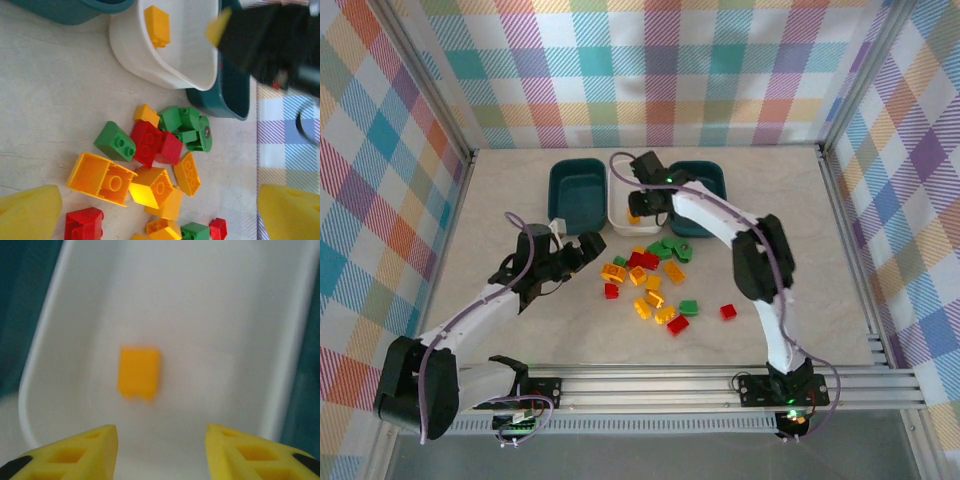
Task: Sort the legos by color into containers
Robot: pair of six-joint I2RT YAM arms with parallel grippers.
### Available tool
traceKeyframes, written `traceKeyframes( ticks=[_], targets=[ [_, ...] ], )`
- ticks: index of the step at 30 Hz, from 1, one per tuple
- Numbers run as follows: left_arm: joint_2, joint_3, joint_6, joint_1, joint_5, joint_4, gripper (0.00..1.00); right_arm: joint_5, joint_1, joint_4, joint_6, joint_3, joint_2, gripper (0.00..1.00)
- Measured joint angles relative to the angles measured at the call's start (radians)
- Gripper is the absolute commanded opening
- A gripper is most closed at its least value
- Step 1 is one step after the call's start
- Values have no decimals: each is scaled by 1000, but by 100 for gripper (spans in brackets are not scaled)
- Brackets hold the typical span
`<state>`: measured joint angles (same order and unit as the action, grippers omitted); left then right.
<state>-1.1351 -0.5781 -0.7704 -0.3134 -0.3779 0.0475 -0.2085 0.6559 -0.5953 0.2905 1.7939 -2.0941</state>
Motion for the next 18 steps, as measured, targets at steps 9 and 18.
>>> traceKeyframes(
  ticks=[9,18],
  targets=[
    [102,31,32,-119,35,5,100,-16,75,74,174,-742,637,68],
    [76,39,58,-141,65,51,100,56,191,21,340,-977,672,71]
  ],
)
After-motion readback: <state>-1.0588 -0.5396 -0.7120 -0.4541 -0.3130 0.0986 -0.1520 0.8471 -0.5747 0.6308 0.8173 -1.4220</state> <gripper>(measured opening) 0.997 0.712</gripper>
